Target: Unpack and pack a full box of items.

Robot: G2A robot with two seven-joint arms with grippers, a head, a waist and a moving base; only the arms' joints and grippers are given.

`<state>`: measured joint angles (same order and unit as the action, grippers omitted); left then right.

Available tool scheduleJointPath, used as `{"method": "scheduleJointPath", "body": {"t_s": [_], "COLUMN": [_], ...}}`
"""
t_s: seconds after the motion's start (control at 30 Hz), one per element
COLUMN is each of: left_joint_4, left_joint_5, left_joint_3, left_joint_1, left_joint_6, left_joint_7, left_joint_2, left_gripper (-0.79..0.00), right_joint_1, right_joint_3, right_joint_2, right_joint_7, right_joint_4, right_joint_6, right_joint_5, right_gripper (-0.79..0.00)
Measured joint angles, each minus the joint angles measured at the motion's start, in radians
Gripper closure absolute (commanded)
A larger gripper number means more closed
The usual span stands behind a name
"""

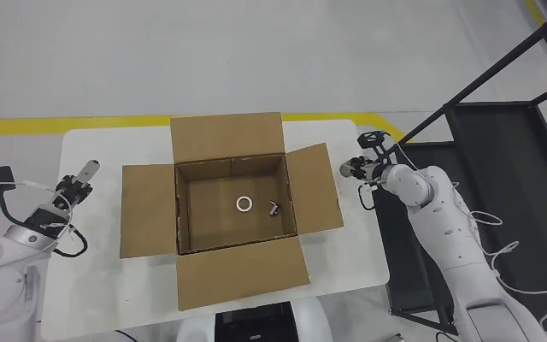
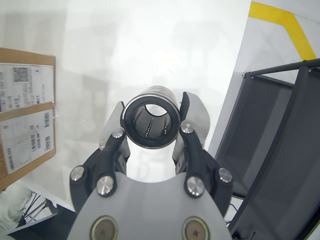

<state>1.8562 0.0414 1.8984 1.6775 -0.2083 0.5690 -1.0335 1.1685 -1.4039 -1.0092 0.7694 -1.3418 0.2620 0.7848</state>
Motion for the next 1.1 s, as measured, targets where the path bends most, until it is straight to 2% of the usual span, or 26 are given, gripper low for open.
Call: {"method": "scheduleJointPath", "body": {"t_s": [0.27, 0.47, 0.6, 0.73, 0.93, 1.1], "left_joint_4": [0.0, 0.0, 0.0, 0.0, 0.0, 0.0], "left_joint_5": [0.0, 0.0, 0.0, 0.0, 0.0, 0.0], "left_joint_3": [0.0, 0.0, 0.0, 0.0, 0.0, 0.0], "left_joint_1": [0.0, 0.0, 0.0, 0.0, 0.0, 0.0], "left_joint_6": [0.0, 0.0, 0.0, 0.0, 0.0, 0.0], "left_joint_7": [0.0, 0.0, 0.0, 0.0, 0.0, 0.0], "left_joint_2": [0.0, 0.0, 0.0, 0.0, 0.0, 0.0], "left_gripper": [-0.785, -0.785, -0.785, -0.785, -0.785, -0.785], "right_joint_1": [0.11, 0.113, 0.08, 0.024, -0.093, -0.178], "right_joint_3": [-0.177, -0.166, -0.077, 0.076, 0.329, 0.467], "right_joint_2": [0.029, 0.03, 0.025, 0.012, -0.024, -0.056], "right_joint_7": [0.082, 0.139, 0.168, 0.205, 0.218, 0.204], "right_joint_4": [-0.401, -0.599, -0.685, -0.703, -0.577, -0.457], "right_joint_6": [-0.055, -0.041, -0.021, 0.008, 0.004, -0.022], "right_joint_5": [-0.027, -0.099, -0.116, -0.159, -0.159, -0.152], "right_gripper": [0.0, 0.0, 0.0, 0.0, 0.0, 0.0]}}
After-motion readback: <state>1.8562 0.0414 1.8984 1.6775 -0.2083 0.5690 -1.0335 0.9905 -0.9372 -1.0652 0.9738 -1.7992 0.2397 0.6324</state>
